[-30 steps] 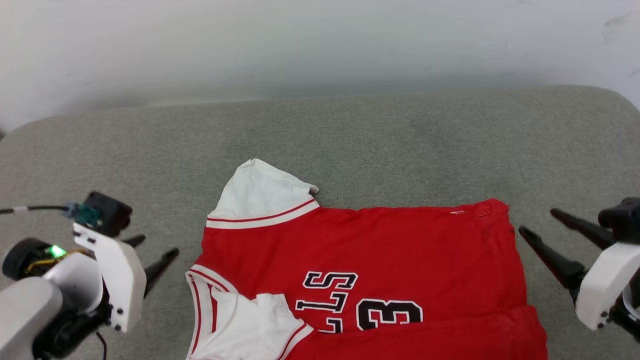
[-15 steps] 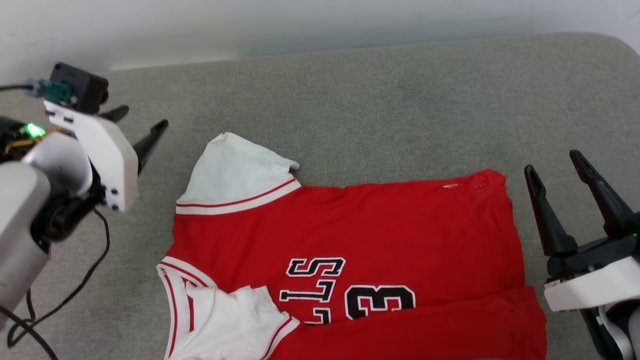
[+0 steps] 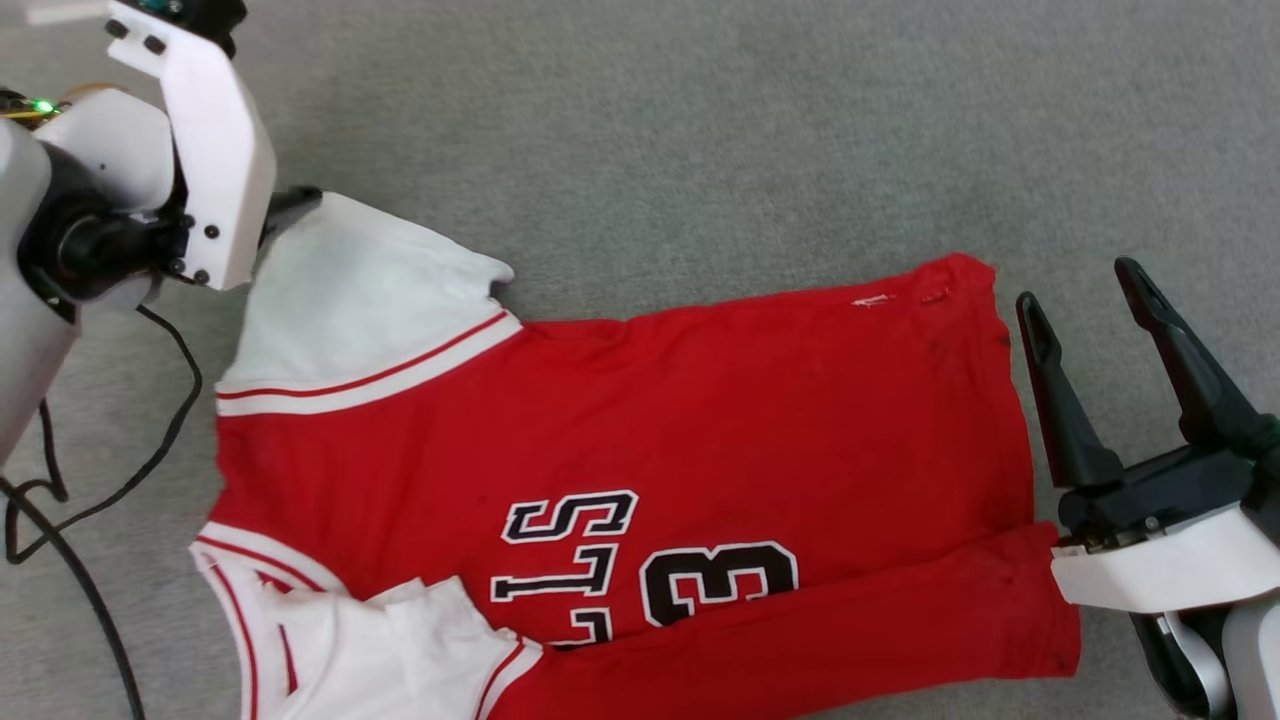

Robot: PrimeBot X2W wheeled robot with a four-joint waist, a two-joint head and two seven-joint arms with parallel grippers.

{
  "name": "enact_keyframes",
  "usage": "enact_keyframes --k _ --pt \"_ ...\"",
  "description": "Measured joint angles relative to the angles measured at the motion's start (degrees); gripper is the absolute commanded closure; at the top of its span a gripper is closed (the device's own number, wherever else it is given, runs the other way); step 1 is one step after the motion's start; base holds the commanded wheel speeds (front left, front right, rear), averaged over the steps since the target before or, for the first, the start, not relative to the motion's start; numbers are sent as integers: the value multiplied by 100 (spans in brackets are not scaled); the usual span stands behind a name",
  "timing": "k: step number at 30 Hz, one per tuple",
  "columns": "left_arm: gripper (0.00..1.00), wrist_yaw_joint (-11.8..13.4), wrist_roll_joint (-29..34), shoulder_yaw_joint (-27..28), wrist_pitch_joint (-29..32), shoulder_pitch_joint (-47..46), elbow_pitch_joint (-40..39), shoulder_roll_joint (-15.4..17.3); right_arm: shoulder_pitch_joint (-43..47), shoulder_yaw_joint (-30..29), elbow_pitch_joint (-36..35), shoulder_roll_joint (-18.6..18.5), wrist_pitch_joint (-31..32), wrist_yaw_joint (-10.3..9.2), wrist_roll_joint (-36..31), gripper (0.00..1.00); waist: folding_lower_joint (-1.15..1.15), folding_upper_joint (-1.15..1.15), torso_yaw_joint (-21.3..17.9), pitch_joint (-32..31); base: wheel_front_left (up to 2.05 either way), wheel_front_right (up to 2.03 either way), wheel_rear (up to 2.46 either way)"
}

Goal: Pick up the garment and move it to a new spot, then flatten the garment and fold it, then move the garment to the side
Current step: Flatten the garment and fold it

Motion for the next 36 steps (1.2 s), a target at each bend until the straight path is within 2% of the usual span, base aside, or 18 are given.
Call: enact_keyframes --k 5,11,12,13,18,22,27,32,36 --pt "0 -37 -40 -283 694 -276 207 -97 -171 87 74 29 -52 0 -11 0 0 0 -166 327 0 0 0" --pt "0 -79 58 -606 940 -380 354 -69 -318 125 237 34 -110 0 -42 0 0 0 -281 564 0 0 0" --pt "65 -80 35 -626 926 -378 360 -62 -330 123 276 34 -118 0 -41 0 0 0 -282 566 0 0 0" --pt "100 -80 4 -652 912 -375 370 -57 -354 118 314 31 -119 0 -40 0 0 0 -274 554 0 0 0" --pt "100 -87 -87 -832 554 -307 202 -51 -667 181 360 -241 -18 0 -74 0 0 0 -221 370 0 0 0" --pt "100 -87 -176 -944 189 -248 -62 34 -1079 320 349 -814 495 -1 -91 0 0 0 -140 128 0 0 0" --pt "100 -87 -235 -1125 -196 -166 -456 163 -1691 962 345 -1816 1960 0 459 0 -1 0 59 -183 0 0 0" --pt "100 -88 -242 -1276 -543 -86 -857 253 -2376 1900 416 -2840 3780 0 1733 0 -1 0 345 -398 0 0 0" --pt "100 -88 -187 -1359 -794 -36 -1101 256 -3022 2625 593 -3463 4944 0 2665 0 -1 0 573 -464 0 0 0"
